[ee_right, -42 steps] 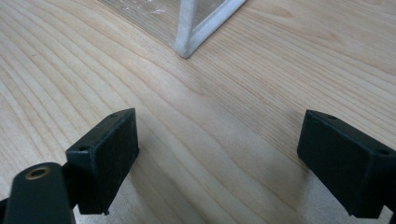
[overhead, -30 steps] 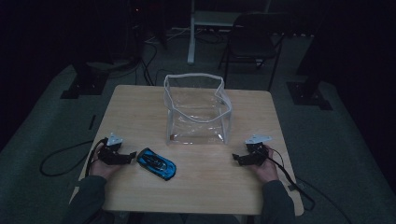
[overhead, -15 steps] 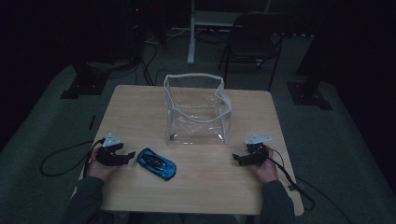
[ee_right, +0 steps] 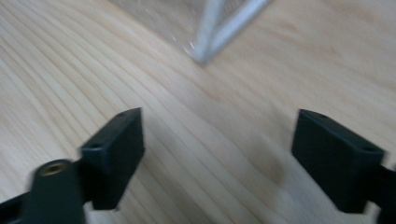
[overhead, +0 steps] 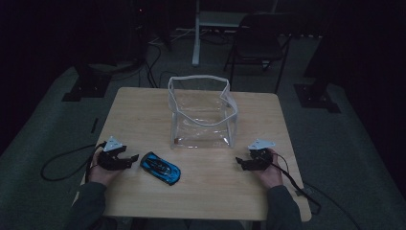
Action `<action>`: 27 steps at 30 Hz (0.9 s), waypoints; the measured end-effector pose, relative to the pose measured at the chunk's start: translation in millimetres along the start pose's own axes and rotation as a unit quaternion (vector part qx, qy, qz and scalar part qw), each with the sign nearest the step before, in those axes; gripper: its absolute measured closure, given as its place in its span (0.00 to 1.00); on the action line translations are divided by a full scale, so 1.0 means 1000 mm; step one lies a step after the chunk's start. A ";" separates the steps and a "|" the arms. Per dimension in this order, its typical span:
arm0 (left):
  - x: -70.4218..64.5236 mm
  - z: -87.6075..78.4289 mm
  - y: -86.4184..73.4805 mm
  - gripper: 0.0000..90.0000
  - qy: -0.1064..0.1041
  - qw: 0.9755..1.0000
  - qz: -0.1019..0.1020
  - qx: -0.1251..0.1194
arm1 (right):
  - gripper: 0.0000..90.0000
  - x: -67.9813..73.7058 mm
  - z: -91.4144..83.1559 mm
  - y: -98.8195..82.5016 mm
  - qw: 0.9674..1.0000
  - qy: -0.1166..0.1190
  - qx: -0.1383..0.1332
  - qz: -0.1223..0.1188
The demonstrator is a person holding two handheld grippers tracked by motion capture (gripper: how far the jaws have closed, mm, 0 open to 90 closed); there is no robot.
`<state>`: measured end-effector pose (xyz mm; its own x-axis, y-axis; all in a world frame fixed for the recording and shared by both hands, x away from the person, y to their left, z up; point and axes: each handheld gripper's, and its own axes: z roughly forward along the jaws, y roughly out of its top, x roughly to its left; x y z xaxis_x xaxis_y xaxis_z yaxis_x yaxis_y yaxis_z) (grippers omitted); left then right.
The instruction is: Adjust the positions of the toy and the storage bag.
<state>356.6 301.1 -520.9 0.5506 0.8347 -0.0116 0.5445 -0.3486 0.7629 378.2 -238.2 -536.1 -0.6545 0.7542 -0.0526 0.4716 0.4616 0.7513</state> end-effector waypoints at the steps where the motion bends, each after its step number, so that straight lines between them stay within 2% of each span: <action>1: -0.001 -0.001 0.002 0.37 -0.005 1.000 0.000 -0.007 | 0.34 0.001 -0.001 0.003 1.000 0.002 -0.004 0.001; 2: -0.003 -0.002 0.005 0.37 -0.011 1.000 0.000 -0.015 | 0.34 0.001 -0.001 0.003 1.000 0.002 -0.004 0.001; 4: -0.011 -0.001 0.019 0.41 -0.027 0.999 0.009 -0.036 | 0.45 0.000 -0.002 0.011 1.000 0.016 -0.022 0.004; 5: -0.014 0.001 0.023 0.43 -0.033 0.999 0.013 -0.037 | 0.48 0.000 -0.002 0.014 0.999 0.020 -0.025 0.005; 7: -0.018 0.004 0.028 0.46 -0.039 0.998 0.019 -0.037 | 0.53 -0.002 -0.001 0.020 0.999 0.026 -0.029 0.012; 10: -0.031 0.017 0.042 0.48 -0.062 0.997 0.036 -0.031 | 0.57 -0.004 0.000 0.026 0.999 0.032 -0.037 0.020; 11: -0.031 0.017 0.042 0.49 -0.062 0.997 0.036 -0.031 | 0.57 -0.004 0.000 0.026 0.999 0.032 -0.037 0.020; 12: -0.041 0.027 0.053 0.49 -0.077 0.995 0.051 -0.028 | 0.59 -0.005 0.001 0.030 0.998 0.034 -0.042 0.025; 15: -0.052 0.039 0.067 0.52 -0.090 0.994 0.065 -0.022 | 0.63 -0.006 0.004 0.043 0.998 0.024 -0.054 0.027; 18: -0.059 0.051 0.079 0.54 -0.090 0.993 0.075 -0.018 | 0.66 -0.009 0.007 0.049 0.998 0.015 -0.057 0.035; 21: -0.063 0.061 0.087 0.59 -0.088 0.993 0.071 -0.020 | 0.72 -0.011 0.010 0.052 0.997 0.018 -0.063 0.037; 23: -0.065 0.067 0.090 0.66 -0.089 0.994 0.068 -0.020 | 0.74 -0.011 0.012 0.053 0.998 0.016 -0.060 0.032; 27: -0.069 0.074 0.093 0.80 -0.094 0.993 0.070 -0.024 | 0.87 -0.008 0.017 0.053 0.998 0.016 -0.057 0.021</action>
<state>416.0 179.9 -496.7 0.7295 0.6837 -0.0203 0.4266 -0.4315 0.7949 418.4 -211.7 -506.7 -0.6545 0.7560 0.0006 0.4301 0.3717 0.8227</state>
